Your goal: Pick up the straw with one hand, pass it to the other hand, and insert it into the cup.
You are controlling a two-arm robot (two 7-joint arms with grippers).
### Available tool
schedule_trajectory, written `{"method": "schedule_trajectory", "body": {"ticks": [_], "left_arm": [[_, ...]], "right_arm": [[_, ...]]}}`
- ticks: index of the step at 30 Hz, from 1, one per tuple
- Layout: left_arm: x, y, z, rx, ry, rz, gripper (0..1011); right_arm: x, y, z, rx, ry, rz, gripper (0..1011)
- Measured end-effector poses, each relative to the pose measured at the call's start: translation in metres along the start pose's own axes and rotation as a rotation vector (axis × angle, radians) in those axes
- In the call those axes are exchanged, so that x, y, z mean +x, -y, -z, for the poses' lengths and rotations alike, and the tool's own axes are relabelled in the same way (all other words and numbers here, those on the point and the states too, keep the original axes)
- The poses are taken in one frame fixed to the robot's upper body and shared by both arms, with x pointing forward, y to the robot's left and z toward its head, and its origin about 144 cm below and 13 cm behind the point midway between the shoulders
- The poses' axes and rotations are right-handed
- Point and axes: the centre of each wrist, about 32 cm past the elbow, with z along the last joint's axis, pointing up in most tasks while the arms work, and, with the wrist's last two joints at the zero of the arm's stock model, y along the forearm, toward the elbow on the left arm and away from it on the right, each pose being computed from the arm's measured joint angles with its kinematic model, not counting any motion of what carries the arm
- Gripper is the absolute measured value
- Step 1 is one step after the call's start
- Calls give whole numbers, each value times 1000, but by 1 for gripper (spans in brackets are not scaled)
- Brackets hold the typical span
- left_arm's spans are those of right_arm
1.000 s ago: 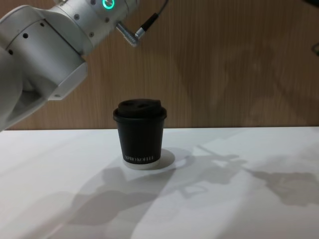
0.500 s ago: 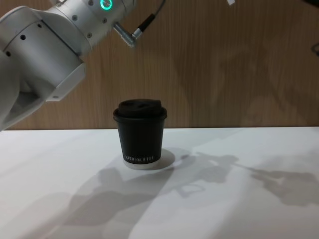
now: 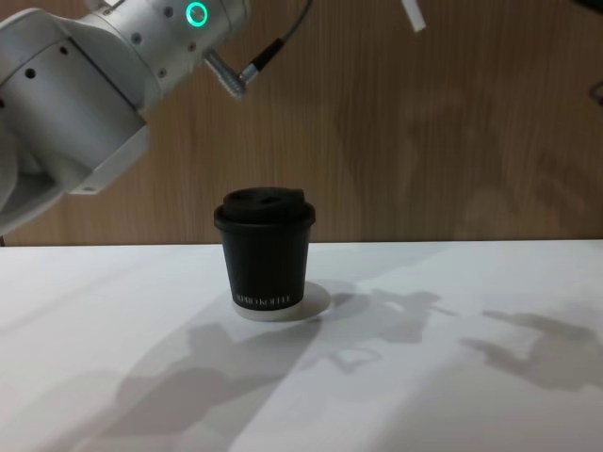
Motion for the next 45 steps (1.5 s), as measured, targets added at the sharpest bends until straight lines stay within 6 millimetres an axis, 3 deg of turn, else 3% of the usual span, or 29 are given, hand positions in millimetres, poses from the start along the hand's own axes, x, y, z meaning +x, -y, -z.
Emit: {"method": "schedule_trajectory", "body": {"ticks": [5,15,29,45], "left_arm": [[-5,-4,-5,36,59,-41,7],[-19,-14,-19,124,201,-118,6],[-39,-31,-41,268,398,-236,7],[-38,-47,-52,352,454,-330,6]], "right_arm": [[0,0,0,0,0,0,749],[0,0,0,0,0,0,998],[0,0,0,0,0,0,1001],[0,0,0,0,0,0,1001]]}}
